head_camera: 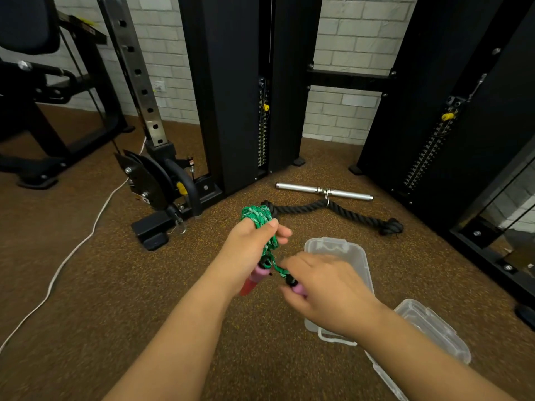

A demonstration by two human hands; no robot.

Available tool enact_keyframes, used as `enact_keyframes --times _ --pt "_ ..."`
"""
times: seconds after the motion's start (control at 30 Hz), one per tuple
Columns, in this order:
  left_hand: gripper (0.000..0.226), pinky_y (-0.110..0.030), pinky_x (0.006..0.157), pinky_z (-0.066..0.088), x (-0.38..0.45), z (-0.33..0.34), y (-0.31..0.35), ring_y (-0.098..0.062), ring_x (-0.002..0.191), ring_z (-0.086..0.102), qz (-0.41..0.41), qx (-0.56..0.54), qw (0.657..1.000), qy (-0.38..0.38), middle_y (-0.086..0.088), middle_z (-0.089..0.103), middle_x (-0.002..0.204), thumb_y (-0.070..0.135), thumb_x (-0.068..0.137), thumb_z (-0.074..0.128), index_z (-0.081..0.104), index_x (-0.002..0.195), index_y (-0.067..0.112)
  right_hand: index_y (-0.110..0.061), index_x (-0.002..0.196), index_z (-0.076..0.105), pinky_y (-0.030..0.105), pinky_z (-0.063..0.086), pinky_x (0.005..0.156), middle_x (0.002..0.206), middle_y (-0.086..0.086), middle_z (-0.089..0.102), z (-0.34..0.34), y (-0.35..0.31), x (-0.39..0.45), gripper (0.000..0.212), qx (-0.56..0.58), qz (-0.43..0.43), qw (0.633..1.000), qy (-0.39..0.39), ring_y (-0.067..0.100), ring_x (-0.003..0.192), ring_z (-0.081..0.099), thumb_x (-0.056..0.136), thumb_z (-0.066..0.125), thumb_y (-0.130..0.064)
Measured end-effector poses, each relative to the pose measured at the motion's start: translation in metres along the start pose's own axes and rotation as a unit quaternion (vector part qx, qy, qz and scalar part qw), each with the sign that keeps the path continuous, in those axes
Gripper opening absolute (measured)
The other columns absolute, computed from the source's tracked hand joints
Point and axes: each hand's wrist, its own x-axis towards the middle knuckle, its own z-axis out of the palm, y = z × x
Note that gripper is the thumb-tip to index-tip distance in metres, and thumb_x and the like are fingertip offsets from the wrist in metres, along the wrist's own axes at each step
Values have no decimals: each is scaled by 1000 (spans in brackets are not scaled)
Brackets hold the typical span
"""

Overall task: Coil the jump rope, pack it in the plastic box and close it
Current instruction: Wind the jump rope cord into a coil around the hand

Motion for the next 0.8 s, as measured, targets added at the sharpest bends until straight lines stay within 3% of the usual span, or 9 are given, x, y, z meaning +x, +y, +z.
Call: enact_keyframes --times 0.07,0.13,0.23,0.37,0.43,0.53,0.63,0.73,0.8 --pt "29 -34 67 51 -3 3 -3 -8 74 63 22 104 994 -7 0 71 94 39 96 47 68 87 20 -23 89 62 25 50 55 73 -9 62 -3 -1 2 25 17 -2 1000 13 11 64 61 82 45 -41" --pt "37 -28 60 45 -2 5 -7 -11 66 60 41 164 986 -5 -7 66 92 50 93 45 64 86 19 -24 90 62 28 51 57 75 -10 61 -10 1 3 23 63 20 998 23 10 67 60 82 47 -39" --pt "51 -26 49 42 -3 6 -7 -12 45 54 53 186 980 -37 -3 59 61 57 93 38 59 76 14 -31 97 61 24 50 66 87 -16 59 -19 9 3 18 143 62 986 62 0 80 56 80 61 -35" --pt "71 -36 65 53 -10 11 5 -14 44 56 72 238 966 -68 -1 56 45 65 92 22 56 52 17 -27 101 61 15 45 77 98 -11 55 -24 17 5 33 273 99 953 88 4 90 55 72 76 -19" --pt "76 -37 63 53 -11 11 8 -17 44 56 54 237 967 -81 1 52 39 72 87 15 51 48 18 -32 114 55 13 45 78 113 -13 48 -26 20 5 52 360 151 919 64 4 94 53 70 79 -15" --pt "78 -30 56 48 -13 14 10 -14 39 51 10 218 969 -117 4 49 37 79 81 11 50 51 19 -41 126 45 13 49 79 128 -10 44 -24 21 5 72 459 183 868 -48 3 103 55 72 77 -7" --pt "83 -28 54 42 -9 11 6 -14 40 47 -52 182 968 -162 4 50 43 89 71 15 54 51 19 -30 133 44 27 52 78 109 7 63 -16 17 6 73 554 181 799 -152 12 92 64 74 69 4" --pt "83 -26 54 43 -4 5 2 -15 39 45 -109 118 957 -241 1 47 43 92 67 28 57 56 15 -23 129 50 30 52 80 88 -5 68 -10 18 7 63 568 211 780 -157 9 85 64 75 66 7" --pt "65 -22 48 44 -3 3 0 -11 37 44 -133 31 950 -281 2 48 44 75 76 49 59 62 12 -14 121 55 26 52 79 81 -7 68 -11 20 8 52 579 228 766 -161 8 81 64 77 64 11"
